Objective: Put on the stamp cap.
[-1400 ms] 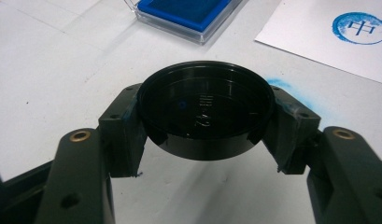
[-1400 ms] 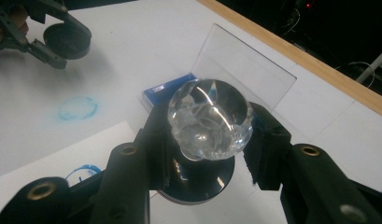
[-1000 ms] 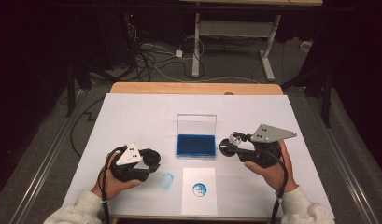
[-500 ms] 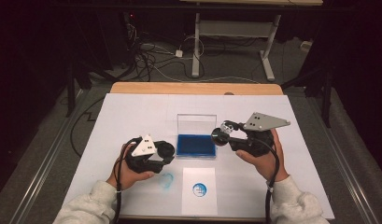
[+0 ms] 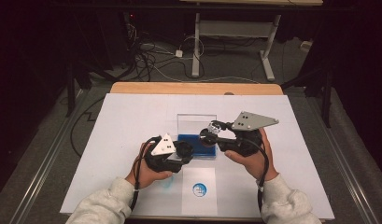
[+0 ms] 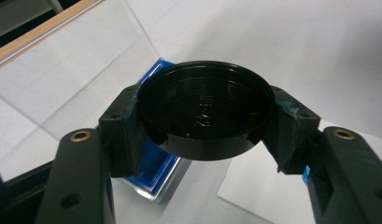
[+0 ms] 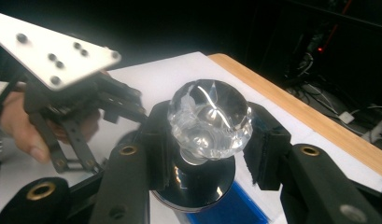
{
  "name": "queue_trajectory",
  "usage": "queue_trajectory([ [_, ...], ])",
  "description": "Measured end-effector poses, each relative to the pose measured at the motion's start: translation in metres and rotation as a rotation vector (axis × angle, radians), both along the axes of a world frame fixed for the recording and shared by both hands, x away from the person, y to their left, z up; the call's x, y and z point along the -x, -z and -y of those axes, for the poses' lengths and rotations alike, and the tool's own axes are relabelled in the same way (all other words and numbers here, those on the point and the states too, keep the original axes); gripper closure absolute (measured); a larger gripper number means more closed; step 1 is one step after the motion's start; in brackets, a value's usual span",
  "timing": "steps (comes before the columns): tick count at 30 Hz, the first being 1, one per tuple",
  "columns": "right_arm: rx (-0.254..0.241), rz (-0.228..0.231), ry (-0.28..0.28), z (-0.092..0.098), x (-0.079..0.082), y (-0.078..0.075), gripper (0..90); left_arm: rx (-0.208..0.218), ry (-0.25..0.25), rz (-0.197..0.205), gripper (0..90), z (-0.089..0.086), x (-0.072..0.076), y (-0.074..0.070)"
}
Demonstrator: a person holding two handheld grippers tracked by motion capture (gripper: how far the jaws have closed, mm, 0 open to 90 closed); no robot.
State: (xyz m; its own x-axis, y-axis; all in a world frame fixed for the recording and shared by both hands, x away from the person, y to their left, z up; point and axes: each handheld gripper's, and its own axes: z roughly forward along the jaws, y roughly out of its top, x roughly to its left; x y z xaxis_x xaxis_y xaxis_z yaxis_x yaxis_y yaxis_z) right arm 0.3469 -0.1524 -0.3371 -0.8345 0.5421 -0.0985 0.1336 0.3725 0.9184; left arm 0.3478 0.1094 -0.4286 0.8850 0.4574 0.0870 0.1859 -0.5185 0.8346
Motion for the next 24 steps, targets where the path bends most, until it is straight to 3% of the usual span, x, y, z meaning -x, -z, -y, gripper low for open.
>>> queue_trajectory([
  [16, 0.023, -0.047, -0.086, -0.026, 0.005, 0.017, 56.9, 0.013, 0.054, 0.014, 36.8, 0.014, 0.015, -0.002],
  [24, 0.040, -0.062, -0.113, -0.032, 0.008, 0.023, 56.8, 0.015, 0.049, 0.028, 36.7, 0.013, 0.017, -0.003],
])
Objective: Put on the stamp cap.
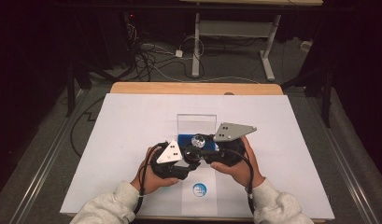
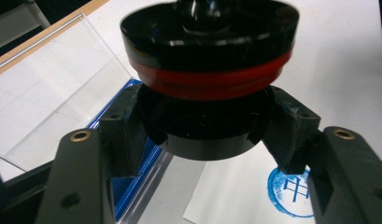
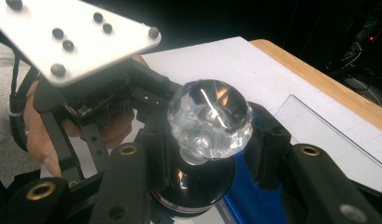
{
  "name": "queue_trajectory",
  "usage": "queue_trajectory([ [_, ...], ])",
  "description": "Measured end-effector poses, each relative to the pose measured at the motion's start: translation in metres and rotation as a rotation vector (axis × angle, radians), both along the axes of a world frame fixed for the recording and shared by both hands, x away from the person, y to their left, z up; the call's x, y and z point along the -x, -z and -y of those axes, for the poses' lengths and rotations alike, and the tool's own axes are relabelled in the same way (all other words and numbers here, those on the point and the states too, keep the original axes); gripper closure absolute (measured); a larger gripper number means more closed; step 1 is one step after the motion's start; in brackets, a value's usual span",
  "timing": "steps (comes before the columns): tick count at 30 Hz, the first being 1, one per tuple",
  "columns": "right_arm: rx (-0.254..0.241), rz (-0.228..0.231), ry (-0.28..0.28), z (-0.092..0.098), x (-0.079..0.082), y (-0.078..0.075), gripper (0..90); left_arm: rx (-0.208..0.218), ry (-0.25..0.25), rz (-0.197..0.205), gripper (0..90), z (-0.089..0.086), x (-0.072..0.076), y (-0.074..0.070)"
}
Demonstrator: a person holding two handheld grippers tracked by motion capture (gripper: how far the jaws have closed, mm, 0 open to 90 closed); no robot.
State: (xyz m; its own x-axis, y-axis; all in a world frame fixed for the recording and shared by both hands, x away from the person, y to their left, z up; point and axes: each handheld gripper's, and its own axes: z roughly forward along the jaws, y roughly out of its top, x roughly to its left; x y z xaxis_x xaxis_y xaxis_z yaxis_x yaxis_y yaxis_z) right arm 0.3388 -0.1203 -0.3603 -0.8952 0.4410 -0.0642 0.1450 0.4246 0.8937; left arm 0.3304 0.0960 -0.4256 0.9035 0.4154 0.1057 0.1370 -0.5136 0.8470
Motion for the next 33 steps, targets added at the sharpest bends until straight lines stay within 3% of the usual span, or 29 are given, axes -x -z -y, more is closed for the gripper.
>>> queue_trajectory([
  [12, 0.000, -0.010, -0.017, -0.0012, -0.0014, 0.0047, 56.8, 0.011, 0.013, 0.011, 36.7, 0.0004, 0.0027, -0.0012],
  [33, -0.002, -0.021, -0.025, -0.0036, -0.0009, 0.0093, 56.8, 0.033, 0.024, -0.013, 36.7, -0.0001, 0.0016, 0.0012],
])
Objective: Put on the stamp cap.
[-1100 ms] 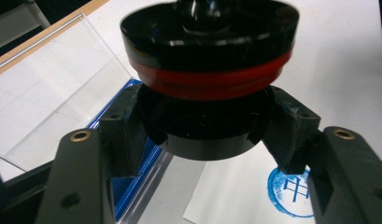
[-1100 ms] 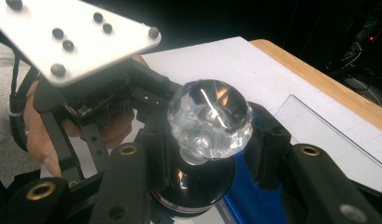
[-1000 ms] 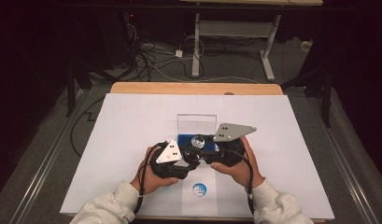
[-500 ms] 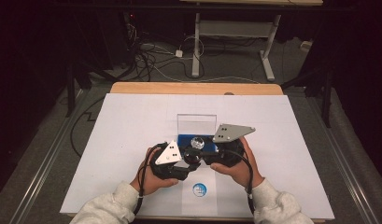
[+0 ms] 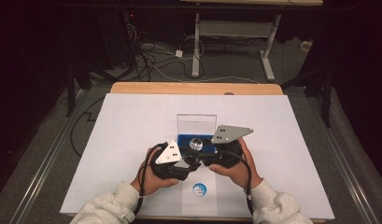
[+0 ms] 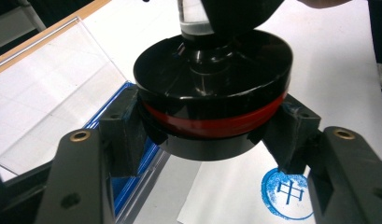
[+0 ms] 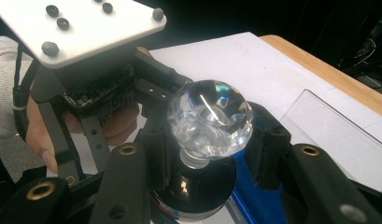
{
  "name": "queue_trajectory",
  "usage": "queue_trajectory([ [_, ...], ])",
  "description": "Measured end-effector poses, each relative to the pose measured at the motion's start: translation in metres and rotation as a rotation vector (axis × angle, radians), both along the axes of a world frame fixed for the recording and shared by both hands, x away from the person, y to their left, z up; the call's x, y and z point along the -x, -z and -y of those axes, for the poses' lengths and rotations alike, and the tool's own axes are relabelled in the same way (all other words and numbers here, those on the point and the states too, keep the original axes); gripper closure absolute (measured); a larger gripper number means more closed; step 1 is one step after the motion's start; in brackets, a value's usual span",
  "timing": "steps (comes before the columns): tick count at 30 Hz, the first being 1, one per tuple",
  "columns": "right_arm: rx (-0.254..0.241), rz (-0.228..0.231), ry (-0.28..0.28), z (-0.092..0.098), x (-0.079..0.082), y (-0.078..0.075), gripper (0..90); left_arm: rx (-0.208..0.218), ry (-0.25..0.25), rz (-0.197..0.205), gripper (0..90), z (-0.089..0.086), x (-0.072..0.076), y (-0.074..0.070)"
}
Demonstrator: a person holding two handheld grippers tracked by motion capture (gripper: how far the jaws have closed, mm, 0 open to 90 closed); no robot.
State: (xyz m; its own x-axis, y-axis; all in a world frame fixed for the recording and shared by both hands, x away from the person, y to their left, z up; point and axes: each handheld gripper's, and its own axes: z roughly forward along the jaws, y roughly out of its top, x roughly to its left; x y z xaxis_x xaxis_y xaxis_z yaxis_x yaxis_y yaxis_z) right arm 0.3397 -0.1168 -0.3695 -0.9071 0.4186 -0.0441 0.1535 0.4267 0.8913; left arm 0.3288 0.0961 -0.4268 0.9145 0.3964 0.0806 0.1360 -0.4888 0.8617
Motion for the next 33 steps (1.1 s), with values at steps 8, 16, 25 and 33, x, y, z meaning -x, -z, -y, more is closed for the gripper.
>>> queue_trajectory([
  [8, -0.009, 0.007, 0.004, 0.0001, -0.0001, 0.0023, 56.8, 0.005, -0.004, -0.006, 36.6, -0.0005, -0.0008, 0.0009],
  [16, -0.013, 0.019, 0.002, 0.0004, 0.0000, 0.0053, 56.8, 0.012, -0.014, -0.010, 36.6, -0.0026, -0.0014, 0.0000],
  [25, -0.055, -0.006, 0.001, 0.0049, -0.0016, 0.0072, 56.8, 0.016, -0.020, 0.009, 36.7, -0.0035, 0.0007, -0.0016],
  [33, -0.050, -0.032, -0.014, 0.0058, -0.0032, 0.0092, 56.9, -0.037, -0.008, 0.036, 36.6, -0.0035, 0.0018, -0.0028],
])
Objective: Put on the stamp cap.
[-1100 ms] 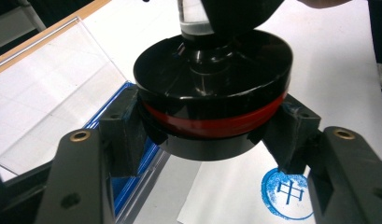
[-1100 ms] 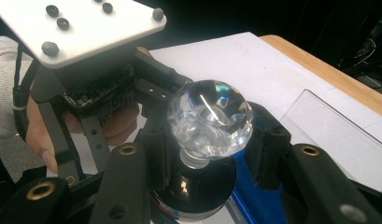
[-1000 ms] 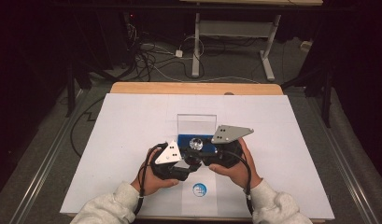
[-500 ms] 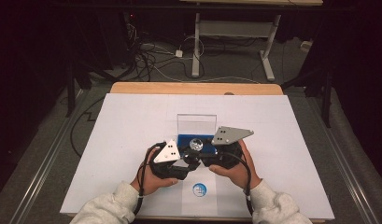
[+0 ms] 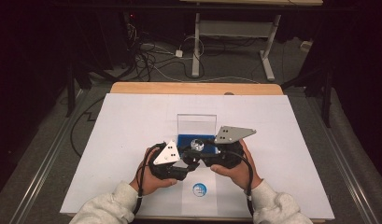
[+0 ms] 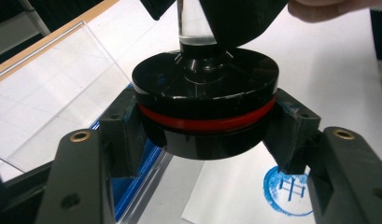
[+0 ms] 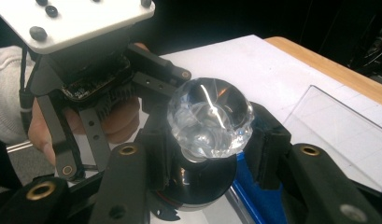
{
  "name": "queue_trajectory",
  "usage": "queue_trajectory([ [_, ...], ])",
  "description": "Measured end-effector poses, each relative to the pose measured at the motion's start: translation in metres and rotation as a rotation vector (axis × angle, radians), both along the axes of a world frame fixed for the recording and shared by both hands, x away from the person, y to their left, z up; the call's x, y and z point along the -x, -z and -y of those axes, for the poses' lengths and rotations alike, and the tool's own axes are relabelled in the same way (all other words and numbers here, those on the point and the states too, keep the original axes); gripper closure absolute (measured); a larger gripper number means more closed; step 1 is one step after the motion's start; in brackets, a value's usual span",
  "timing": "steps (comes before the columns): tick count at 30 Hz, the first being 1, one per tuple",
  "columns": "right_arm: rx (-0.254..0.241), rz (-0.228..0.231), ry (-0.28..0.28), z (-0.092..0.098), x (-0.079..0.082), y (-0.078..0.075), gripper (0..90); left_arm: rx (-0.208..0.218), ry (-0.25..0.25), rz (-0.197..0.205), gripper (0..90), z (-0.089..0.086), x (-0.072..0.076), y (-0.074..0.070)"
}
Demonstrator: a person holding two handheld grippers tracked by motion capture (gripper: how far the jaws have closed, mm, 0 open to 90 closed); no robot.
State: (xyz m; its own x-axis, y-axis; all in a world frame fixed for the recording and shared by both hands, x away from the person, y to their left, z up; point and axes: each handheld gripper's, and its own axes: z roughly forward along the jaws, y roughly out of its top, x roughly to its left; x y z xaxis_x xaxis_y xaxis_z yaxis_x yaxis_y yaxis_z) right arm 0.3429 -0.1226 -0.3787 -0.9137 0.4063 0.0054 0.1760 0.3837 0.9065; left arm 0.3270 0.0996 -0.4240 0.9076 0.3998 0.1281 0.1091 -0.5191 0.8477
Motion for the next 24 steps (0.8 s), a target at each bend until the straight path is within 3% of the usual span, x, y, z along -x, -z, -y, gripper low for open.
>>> queue_trajectory([
  [6, 0.016, -0.015, -0.008, -0.001, -0.001, 0.002, 56.9, -0.035, 0.003, 0.002, 36.6, 0.000, 0.000, 0.000],
  [19, 0.067, 0.012, -0.012, -0.008, 0.004, 0.006, 56.9, -0.096, -0.015, 0.014, 36.6, 0.005, 0.003, 0.002],
  [21, 0.072, -0.011, -0.031, -0.009, 0.004, 0.008, 62.3, -0.063, -0.014, -0.014, 36.7, 0.004, 0.001, 0.000],
  [22, 0.067, 0.007, -0.033, -0.009, 0.005, 0.010, 69.8, -0.051, -0.020, -0.016, 36.6, 0.002, 0.000, -0.001],
  [24, 0.044, 0.034, -0.011, -0.010, 0.008, 0.010, 70.7, -0.054, 0.002, -0.026, 36.6, 0.001, -0.002, -0.005],
])
